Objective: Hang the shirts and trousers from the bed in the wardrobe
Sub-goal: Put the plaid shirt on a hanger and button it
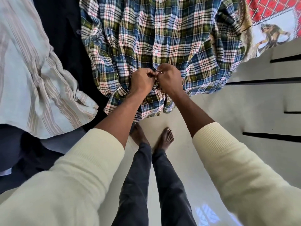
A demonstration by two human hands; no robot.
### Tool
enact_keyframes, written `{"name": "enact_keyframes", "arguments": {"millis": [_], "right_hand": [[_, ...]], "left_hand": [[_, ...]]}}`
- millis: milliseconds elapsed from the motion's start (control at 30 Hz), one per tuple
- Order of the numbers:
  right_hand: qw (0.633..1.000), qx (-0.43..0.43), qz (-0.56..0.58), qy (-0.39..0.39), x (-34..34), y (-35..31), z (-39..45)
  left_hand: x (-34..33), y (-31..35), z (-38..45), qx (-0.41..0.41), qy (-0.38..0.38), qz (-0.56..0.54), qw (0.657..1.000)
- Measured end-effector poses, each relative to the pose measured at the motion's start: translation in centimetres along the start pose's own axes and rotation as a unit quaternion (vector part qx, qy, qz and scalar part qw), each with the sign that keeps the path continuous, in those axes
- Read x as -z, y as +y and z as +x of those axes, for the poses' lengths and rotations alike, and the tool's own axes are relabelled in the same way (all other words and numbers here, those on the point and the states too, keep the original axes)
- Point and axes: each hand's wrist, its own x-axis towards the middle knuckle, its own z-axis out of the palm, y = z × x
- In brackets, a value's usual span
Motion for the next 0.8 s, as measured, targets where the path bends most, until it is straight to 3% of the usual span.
{"name": "enact_keyframes", "arguments": {"millis": [100,200,333,433,500,567,667,800], "right_hand": [[0.980,-0.109,0.150,-0.075,0.4,-0.2,0.6],[0.942,-0.175,0.267,-0.100,0.9,-0.1,0.7],[0.919,-0.219,0.311,-0.107,1.1,0.1,1.0],[0.927,-0.225,0.277,-0.112,1.4,-0.1,0.7],[0.934,-0.223,0.254,-0.114,1.9,0.1,0.7],[0.954,-0.203,0.186,-0.121,2.5,-0.4,0.7],[0.988,-0.096,-0.044,-0.111,2.2,-1.4,0.8],[0.989,-0.094,-0.032,-0.110,1.7,-1.4,0.9]], "left_hand": [[0.1,0.2,0.0,0.042,0.003,-0.012,0.999],[0.4,0.8,0.1,0.101,0.038,-0.068,0.992],[0.4,0.9,-0.8,0.221,0.110,-0.291,0.924],[0.1,1.1,-1.6,0.254,0.131,-0.395,0.873],[-0.3,1.4,-2.0,0.244,0.131,-0.421,0.864],[-0.7,1.5,-2.3,0.220,0.134,-0.393,0.883],[-1.4,1.5,-2.3,0.177,0.133,-0.303,0.927],[-1.5,1.5,-2.3,0.186,0.127,-0.284,0.932]]}}
